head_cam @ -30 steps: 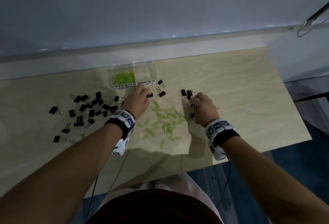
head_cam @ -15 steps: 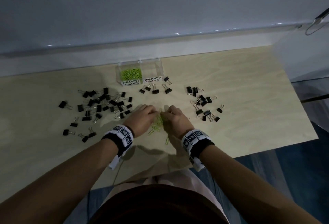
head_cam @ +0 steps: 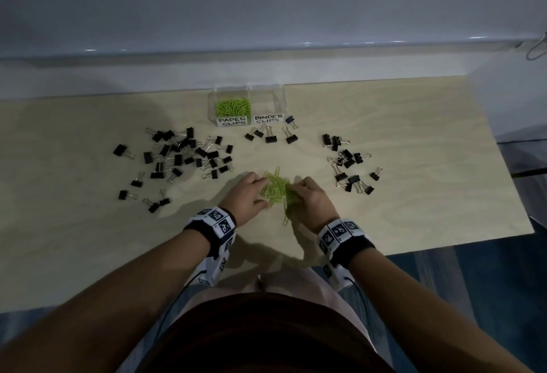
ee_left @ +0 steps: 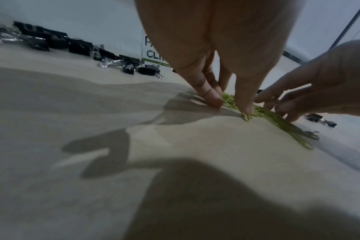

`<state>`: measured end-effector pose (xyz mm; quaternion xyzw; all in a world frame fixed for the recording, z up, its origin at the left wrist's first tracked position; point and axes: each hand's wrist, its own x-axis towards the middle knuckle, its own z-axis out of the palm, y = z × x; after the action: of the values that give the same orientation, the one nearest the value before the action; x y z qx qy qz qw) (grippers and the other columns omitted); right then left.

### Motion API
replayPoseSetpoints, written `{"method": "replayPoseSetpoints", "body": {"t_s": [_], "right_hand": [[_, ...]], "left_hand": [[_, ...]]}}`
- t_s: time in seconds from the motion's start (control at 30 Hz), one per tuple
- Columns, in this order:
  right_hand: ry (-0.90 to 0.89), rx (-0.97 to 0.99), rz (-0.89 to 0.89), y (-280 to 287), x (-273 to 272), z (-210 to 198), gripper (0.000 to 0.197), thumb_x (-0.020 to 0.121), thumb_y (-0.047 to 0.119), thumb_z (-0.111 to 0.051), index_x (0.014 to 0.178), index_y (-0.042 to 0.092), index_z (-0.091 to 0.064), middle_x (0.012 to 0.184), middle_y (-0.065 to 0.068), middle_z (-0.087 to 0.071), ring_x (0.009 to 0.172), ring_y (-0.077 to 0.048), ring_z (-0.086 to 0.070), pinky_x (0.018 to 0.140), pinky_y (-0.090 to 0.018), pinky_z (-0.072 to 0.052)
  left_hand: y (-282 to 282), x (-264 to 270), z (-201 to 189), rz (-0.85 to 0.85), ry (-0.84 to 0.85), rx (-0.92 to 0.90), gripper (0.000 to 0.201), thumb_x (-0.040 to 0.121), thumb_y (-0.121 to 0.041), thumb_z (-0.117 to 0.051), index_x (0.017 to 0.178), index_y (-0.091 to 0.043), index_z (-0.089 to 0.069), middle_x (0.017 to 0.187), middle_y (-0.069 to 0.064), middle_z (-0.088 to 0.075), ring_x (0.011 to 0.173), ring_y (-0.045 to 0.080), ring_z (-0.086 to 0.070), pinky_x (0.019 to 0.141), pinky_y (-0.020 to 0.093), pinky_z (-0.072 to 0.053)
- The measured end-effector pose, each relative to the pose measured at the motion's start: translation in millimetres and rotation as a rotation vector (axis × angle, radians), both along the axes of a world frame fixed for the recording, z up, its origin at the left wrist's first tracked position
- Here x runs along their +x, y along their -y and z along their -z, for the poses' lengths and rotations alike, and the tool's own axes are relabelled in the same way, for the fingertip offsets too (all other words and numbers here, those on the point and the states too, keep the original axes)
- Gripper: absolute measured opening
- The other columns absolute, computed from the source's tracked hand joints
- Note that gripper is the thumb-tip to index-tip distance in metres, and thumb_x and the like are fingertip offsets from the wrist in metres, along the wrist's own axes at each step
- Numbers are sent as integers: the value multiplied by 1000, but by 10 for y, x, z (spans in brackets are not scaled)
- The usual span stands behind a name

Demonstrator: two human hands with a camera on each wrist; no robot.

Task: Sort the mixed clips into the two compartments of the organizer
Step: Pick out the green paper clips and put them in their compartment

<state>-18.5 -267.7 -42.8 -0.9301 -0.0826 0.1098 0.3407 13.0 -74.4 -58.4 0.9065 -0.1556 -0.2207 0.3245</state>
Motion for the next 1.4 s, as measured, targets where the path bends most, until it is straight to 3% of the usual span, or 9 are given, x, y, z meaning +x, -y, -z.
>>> {"method": "replayPoseSetpoints", "body": {"t_s": [0.17, 0.27, 0.37, 0.53, 0.7, 0.93, 1.1, 1.23, 1.4], "right_hand": [[-33, -225, -96, 172, 9, -12, 84, 61, 43, -81, 134, 21, -44, 119, -10, -47, 103, -27, -46, 83, -39, -49], [-149, -358, -125, 154, 34, 43, 101, 51, 49, -83, 135, 28, -32, 126, -5, -37, 110, -23, -38, 86, -40, -48], [-179, -312, -90, 8, 172, 69, 90, 56, 39, -85, 132, 24, -41, 123, -5, -40, 109, -24, -40, 87, -41, -49], [-200, -211, -65, -110, 448, 1, 46, 68, 9, -71, 113, 14, -63, 100, -9, -50, 90, -28, -54, 79, -34, -49], [-138, -218, -44, -79, 537, -43, 14, 76, 6, -63, 89, 8, -69, 84, -12, -58, 79, -30, -57, 68, -29, -43], [-173, -90, 179, 60, 651, -48, 10, 71, 2, -72, 79, 9, -72, 81, -10, -71, 74, -21, -65, 72, -30, -54], [-213, 134, 268, -97, 1011, -344, 14, 69, -3, -74, 76, 9, -72, 76, -9, -71, 67, -13, -63, 56, -8, -48], [-106, 196, 272, -446, 1541, -509, 14, 69, 0, -75, 76, 12, -72, 75, -6, -70, 64, -11, -63, 61, -24, -52], [-95, 172, 268, -974, 2066, -551, 12, 73, 7, -75, 81, 16, -72, 79, 3, -70, 73, -8, -65, 58, -13, -49]], "left_hand": [[-113, 38, -6, 109, 98, 153, 92, 70, -44, -75, 144, -15, -28, 131, 6, -35, 123, 22, -32, 107, 35, -36], [-47, 115, -45, 165, 72, 251, 106, 64, -49, -78, 146, -15, -20, 140, 6, -25, 130, 24, -24, 111, 38, -32], [94, 215, -86, 193, 74, 264, 97, 66, -45, -78, 144, -16, -28, 135, 2, -31, 125, 21, -28, 108, 35, -32], [160, 331, -113, 160, 51, 200, 47, 75, -27, -74, 117, -14, -57, 114, 3, -51, 109, 21, -48, 94, 33, -41], [111, 347, -173, 154, 50, 229, 19, 88, -19, -58, 103, -7, -61, 106, 9, -56, 98, 27, -55, 81, 35, -44], [-130, 388, -231, 96, 23, 160, 13, 87, -15, -57, 90, -3, -61, 94, 14, -60, 89, 29, -56, 73, 31, -40], [-325, 594, -437, -149, 5, -76, 12, 83, -17, -68, 89, -7, -66, 89, 7, -68, 77, 15, -60, 70, 23, -48], [-467, 978, -627, -364, 77, -173, 11, 83, -20, -69, 90, -12, -67, 83, 1, -68, 72, 13, -62, 68, 22, -50], [-559, 1483, -705, -553, 184, -107, 13, 81, -18, -69, 84, -5, -66, 78, 4, -66, 68, 18, -60, 66, 27, -50]]}}
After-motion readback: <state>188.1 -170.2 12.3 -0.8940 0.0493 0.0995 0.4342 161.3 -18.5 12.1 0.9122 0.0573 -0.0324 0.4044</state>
